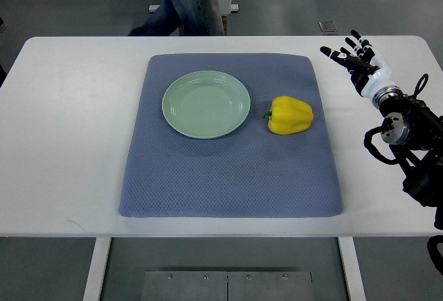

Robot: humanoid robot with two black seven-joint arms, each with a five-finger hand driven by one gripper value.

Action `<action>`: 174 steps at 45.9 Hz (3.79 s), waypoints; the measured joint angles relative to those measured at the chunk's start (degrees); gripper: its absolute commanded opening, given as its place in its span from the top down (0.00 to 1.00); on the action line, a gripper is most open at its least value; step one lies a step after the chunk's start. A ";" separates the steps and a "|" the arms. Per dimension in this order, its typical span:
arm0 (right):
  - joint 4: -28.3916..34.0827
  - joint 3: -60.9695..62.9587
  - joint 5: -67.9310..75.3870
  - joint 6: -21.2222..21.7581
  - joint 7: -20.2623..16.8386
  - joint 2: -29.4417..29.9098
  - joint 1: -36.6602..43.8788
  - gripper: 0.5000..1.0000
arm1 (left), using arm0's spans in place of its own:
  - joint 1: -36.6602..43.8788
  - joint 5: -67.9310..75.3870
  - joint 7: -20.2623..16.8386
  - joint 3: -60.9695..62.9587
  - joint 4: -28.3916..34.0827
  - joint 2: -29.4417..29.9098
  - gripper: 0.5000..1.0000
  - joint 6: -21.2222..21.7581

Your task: Place yellow pepper on plate with right hand

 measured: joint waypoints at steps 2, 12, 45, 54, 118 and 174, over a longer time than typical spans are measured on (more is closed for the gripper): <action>0.00 0.00 0.00 0.00 0.00 0.06 0.00 0.00 | 0.00 0.00 0.00 0.01 -0.01 0.00 0.00 0.00; 0.00 0.00 0.00 0.00 0.04 0.29 0.00 0.00 | 0.08 0.03 -0.03 0.07 -0.07 0.00 0.00 -0.09; 0.05 -0.09 0.03 0.23 2.24 0.06 -0.08 0.00 | 0.17 -0.05 0.00 -0.02 -0.02 0.00 0.00 -0.05; 0.17 -0.17 0.09 1.47 1.90 0.05 -0.09 0.00 | 0.17 -0.03 0.00 -0.02 0.01 0.00 0.00 -0.06; 2.18 -4.45 0.00 5.93 3.24 -1.70 0.01 0.00 | 0.18 -0.02 0.00 -0.01 0.00 0.00 0.00 -0.05; 12.53 -51.53 -20.09 3.46 19.31 -13.77 14.00 0.02 | 0.17 -0.05 0.00 -0.02 -0.03 0.00 0.00 -0.05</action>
